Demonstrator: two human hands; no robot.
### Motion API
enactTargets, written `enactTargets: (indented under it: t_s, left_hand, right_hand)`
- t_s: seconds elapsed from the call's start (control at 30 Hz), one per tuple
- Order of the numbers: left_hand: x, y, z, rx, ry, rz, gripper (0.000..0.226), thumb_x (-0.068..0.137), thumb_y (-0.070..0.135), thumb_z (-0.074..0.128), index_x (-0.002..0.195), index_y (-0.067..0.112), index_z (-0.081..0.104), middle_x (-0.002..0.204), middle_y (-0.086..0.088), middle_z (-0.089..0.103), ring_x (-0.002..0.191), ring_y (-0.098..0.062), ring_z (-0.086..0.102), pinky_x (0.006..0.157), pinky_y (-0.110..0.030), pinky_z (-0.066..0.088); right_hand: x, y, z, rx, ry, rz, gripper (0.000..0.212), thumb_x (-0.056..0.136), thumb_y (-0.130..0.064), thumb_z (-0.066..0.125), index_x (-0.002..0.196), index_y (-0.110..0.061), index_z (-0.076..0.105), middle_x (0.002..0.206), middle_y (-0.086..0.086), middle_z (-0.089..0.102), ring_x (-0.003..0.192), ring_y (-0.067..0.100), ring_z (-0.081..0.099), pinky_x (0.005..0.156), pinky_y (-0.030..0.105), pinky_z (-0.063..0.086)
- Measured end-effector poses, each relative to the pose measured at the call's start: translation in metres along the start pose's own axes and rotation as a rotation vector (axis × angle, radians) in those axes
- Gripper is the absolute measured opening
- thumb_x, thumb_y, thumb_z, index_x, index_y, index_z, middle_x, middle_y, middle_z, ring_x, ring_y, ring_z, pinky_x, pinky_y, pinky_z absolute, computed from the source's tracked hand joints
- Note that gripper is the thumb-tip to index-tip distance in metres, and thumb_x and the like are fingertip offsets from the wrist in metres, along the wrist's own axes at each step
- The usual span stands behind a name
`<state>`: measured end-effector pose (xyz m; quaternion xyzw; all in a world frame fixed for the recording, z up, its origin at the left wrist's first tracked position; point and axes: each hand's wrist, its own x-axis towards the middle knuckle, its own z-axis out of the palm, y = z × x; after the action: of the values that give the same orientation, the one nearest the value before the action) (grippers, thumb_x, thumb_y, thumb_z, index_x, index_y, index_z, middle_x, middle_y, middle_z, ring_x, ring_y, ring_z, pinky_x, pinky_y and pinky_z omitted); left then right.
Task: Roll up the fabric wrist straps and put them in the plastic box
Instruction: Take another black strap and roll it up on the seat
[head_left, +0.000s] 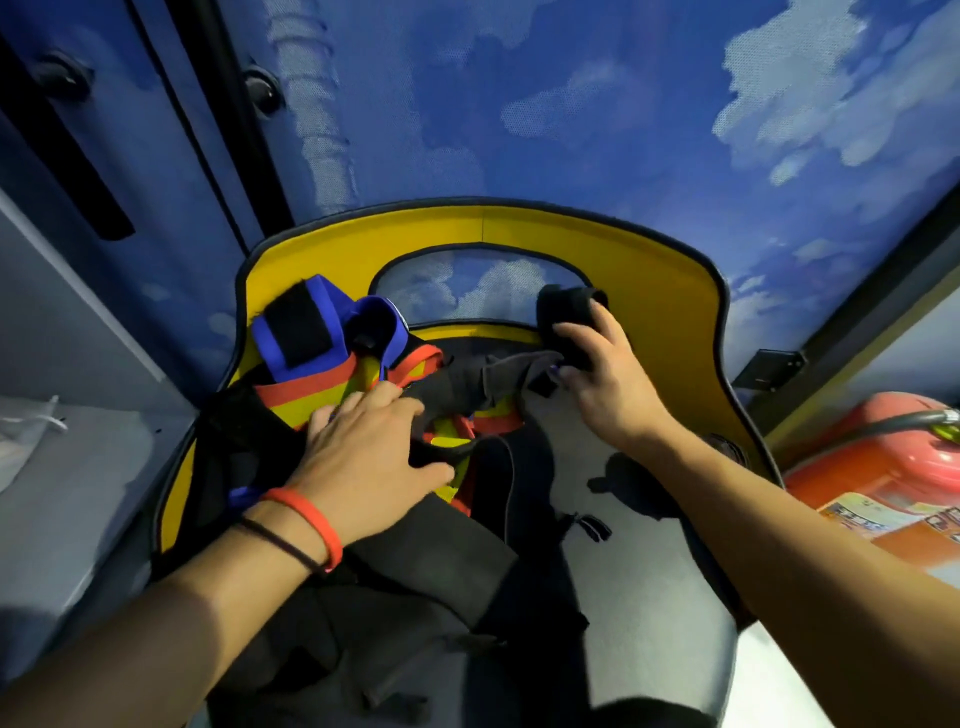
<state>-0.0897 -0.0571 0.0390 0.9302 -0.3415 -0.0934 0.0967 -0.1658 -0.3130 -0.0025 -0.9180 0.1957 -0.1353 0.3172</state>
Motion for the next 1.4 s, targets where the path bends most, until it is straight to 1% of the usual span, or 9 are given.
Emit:
enactTargets:
  t_s: [0.17,0.23,0.33,0.53,0.7,0.8,1.0,1.13,1.4]
  left_hand:
    - [-0.005,0.015,-0.003,-0.219,0.084,-0.063,0.082,0.089,0.055,0.063,0.155,0.023,0.027,0.149,0.002,0.024,0.144,-0.023,0.027,0.113,-0.039,0.034]
    - [-0.011,0.027,0.0,-0.248,0.107,-0.049,0.083,0.089,0.052,0.064,0.156,0.023,0.023,0.148,0.002,0.02,0.144,-0.024,0.026,0.114,-0.038,0.032]
    - [-0.029,0.052,0.01,-0.178,0.132,0.099,0.074,0.088,0.05,0.062,0.15,0.024,0.03,0.147,0.003,0.015,0.139,-0.024,0.025,0.114,-0.036,0.032]
    - [-0.067,0.084,0.035,-0.212,-0.138,0.394,0.06,0.089,0.045,0.062,0.142,0.035,0.036,0.153,0.015,0.002,0.147,-0.014,0.007,0.117,-0.042,0.033]
    - [-0.048,0.069,0.017,-0.685,0.124,0.289,0.006,0.087,0.026,0.072,0.09,0.029,0.075,0.118,0.024,0.062,0.11,0.003,0.059,0.093,-0.019,0.049]
    - [-0.031,0.062,0.005,-0.918,0.199,0.08,0.011,0.084,0.015,0.074,0.08,0.025,0.075,0.087,0.012,0.073,0.085,-0.001,0.068,0.076,-0.017,0.053]
    - [-0.017,0.06,0.007,-1.194,-0.008,-0.173,0.018,0.09,0.024,0.073,0.107,0.025,0.069,0.1,0.006,0.071,0.093,-0.007,0.07,0.077,-0.024,0.057]
    - [-0.009,0.064,0.011,-1.218,-0.048,-0.122,0.018,0.089,0.019,0.074,0.088,0.037,0.068,0.088,0.012,0.076,0.088,-0.004,0.071,0.073,-0.026,0.058]
    - [0.022,0.061,0.02,-1.333,-0.078,-0.26,0.021,0.092,0.002,0.068,0.112,0.001,0.067,0.096,-0.01,0.064,0.077,-0.01,0.058,0.051,-0.013,0.049]
  right_hand:
    - [-0.021,-0.035,-0.011,0.166,0.215,0.17,0.02,0.095,-0.034,0.069,0.101,-0.014,0.069,0.126,0.01,0.057,0.113,0.018,0.057,0.096,0.034,0.051]
    - [-0.037,-0.054,-0.015,0.466,-0.034,0.332,0.037,0.094,-0.051,0.064,0.099,-0.016,0.074,0.104,0.009,0.074,0.095,0.017,0.069,0.08,0.029,0.052]
    - [-0.059,-0.072,-0.008,0.78,-0.332,0.351,0.055,0.085,-0.069,0.064,0.12,-0.027,0.071,0.12,-0.005,0.073,0.113,0.012,0.068,0.099,0.033,0.048]
    - [-0.064,-0.065,-0.003,0.9,0.02,0.516,0.027,0.103,-0.034,0.056,0.105,-0.014,0.074,0.1,0.013,0.078,0.098,0.037,0.073,0.095,0.057,0.055]
    - [-0.07,-0.063,-0.022,1.143,-0.116,0.529,0.034,0.104,-0.033,0.054,0.116,-0.006,0.07,0.107,0.019,0.075,0.091,0.033,0.074,0.078,0.041,0.057]
    - [-0.07,-0.06,-0.03,1.215,-0.156,0.545,0.037,0.104,-0.033,0.053,0.121,-0.004,0.069,0.113,0.021,0.074,0.1,0.034,0.074,0.078,0.04,0.06]
    - [-0.069,-0.057,-0.029,1.242,-0.205,0.523,0.04,0.104,-0.032,0.053,0.126,-0.001,0.066,0.121,0.021,0.071,0.114,0.036,0.068,0.095,0.044,0.056]
    - [-0.07,-0.056,-0.025,1.169,-0.249,0.493,0.042,0.103,-0.035,0.056,0.127,-0.002,0.066,0.123,0.022,0.07,0.117,0.04,0.066,0.102,0.05,0.053]
    - [-0.09,-0.038,-0.027,0.807,-0.369,0.47,0.048,0.1,-0.046,0.055,0.121,-0.005,0.07,0.123,0.017,0.071,0.119,0.034,0.066,0.109,0.049,0.046]
